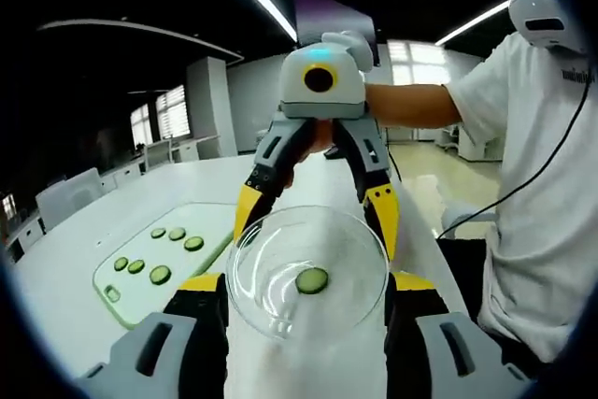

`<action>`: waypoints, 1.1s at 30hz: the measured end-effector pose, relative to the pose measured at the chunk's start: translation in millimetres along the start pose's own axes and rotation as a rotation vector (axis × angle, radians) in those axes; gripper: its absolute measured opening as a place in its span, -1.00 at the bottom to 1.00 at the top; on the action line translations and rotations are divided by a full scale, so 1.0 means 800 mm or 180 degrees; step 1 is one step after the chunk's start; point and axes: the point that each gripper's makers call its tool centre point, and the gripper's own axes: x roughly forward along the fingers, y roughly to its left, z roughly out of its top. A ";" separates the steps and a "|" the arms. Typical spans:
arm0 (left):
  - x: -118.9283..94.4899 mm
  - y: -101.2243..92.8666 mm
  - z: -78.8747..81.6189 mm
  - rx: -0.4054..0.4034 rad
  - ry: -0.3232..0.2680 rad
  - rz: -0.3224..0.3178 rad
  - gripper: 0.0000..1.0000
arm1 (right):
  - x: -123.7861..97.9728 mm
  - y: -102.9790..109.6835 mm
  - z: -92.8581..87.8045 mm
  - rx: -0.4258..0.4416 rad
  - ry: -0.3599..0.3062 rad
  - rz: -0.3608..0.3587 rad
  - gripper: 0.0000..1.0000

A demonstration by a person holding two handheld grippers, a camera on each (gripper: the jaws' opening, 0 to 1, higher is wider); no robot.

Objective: Open the petri dish lid, add cucumber slices into the petri dish, and close the lid

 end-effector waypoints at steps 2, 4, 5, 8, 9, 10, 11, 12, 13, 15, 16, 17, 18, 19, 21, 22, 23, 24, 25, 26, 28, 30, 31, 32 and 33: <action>0.005 -0.001 0.001 0.0014 0.0014 -0.0024 0.34 | -0.004 -0.002 -0.005 0.0014 0.0002 -0.0024 0.29; 0.009 -0.001 0.001 0.0025 0.0024 -0.0040 0.34 | -0.007 -0.002 -0.008 0.0025 -0.0005 -0.0047 0.29; 0.010 -0.001 0.001 0.0028 0.0029 -0.0046 0.34 | -0.008 -0.002 -0.010 0.0034 -0.0009 -0.0055 0.29; 0.017 -0.001 0.000 0.0044 0.0054 -0.0073 0.34 | -0.010 -0.004 -0.016 0.0052 -0.0032 -0.0082 0.29; 0.020 -0.001 -0.001 0.0051 0.0069 -0.0085 0.34 | -0.010 -0.004 -0.018 0.0060 -0.0039 -0.0087 0.29; 0.022 -0.001 -0.003 0.0052 0.0084 -0.0094 0.34 | -0.010 -0.004 -0.020 0.0065 -0.0044 -0.0090 0.29; 0.024 -0.001 -0.005 0.0054 0.0098 -0.0101 0.34 | -0.009 -0.005 -0.023 0.0076 -0.0046 -0.0091 0.29; 0.026 -0.001 -0.007 0.0058 0.0116 -0.0107 0.34 | -0.009 -0.005 -0.026 0.0087 -0.0047 -0.0092 0.29; 0.027 -0.001 -0.009 0.0061 0.0131 -0.0111 0.34 | -0.007 -0.005 -0.029 0.0095 -0.0053 -0.0096 0.29; 0.029 -0.001 -0.012 0.0058 0.0148 -0.0118 0.34 | -0.006 -0.006 -0.033 0.0109 -0.0061 -0.0096 0.29; 0.030 -0.001 -0.013 0.0058 0.0158 -0.0119 0.34 | -0.006 -0.007 -0.034 0.0109 -0.0070 -0.0099 0.29; 0.030 0.000 -0.014 0.0061 0.0165 -0.0117 0.34 | -0.005 -0.008 -0.035 0.0110 -0.0077 -0.0102 0.29; 0.030 0.000 -0.014 0.0064 0.0166 -0.0117 0.34 | -0.005 -0.009 -0.036 0.0113 -0.0083 -0.0103 0.29; 0.030 0.000 -0.015 0.0057 0.0167 -0.0123 0.34 | -0.005 -0.009 -0.037 0.0124 -0.0095 -0.0097 0.29; 0.032 -0.001 -0.015 0.0051 0.0169 -0.0131 0.34 | -0.005 -0.009 -0.038 0.0134 -0.0106 -0.0090 0.29; 0.032 -0.001 -0.016 0.0051 0.0171 -0.0134 0.34 | -0.005 -0.009 -0.039 0.0138 -0.0109 -0.0089 0.29; 0.033 -0.001 -0.016 0.0055 0.0174 -0.0136 0.34 | -0.004 -0.009 -0.040 0.0141 -0.0110 -0.0091 0.29; 0.034 0.000 -0.017 0.0058 0.0177 -0.0136 0.34 | -0.004 -0.009 -0.040 0.0142 -0.0114 -0.0096 0.29; 0.034 0.000 -0.017 0.0055 0.0180 -0.0140 0.34 | -0.004 -0.009 -0.041 0.0149 -0.0114 -0.0095 0.29; 0.035 0.000 -0.018 0.0056 0.0184 -0.0143 0.34 | -0.003 -0.009 -0.042 0.0150 -0.0114 -0.0096 0.29; 0.036 0.000 -0.020 0.0053 0.0193 -0.0146 0.34 | -0.002 -0.010 -0.045 0.0158 -0.0120 -0.0100 0.29; 0.038 0.001 -0.023 0.0051 0.0201 -0.0150 0.34 | 0.000 -0.010 -0.048 0.0170 -0.0124 -0.0096 0.29; 0.038 0.000 -0.023 0.0050 0.0202 -0.0150 0.34 | 0.000 -0.010 -0.049 0.0172 -0.0124 -0.0095 0.29; 0.039 0.001 -0.025 0.0051 0.0207 -0.0150 0.34 | 0.001 -0.010 -0.051 0.0176 -0.0130 -0.0096 0.29; 0.040 0.001 -0.026 0.0048 0.0212 -0.0152 0.34 | 0.002 -0.011 -0.052 0.0179 -0.0133 -0.0097 0.29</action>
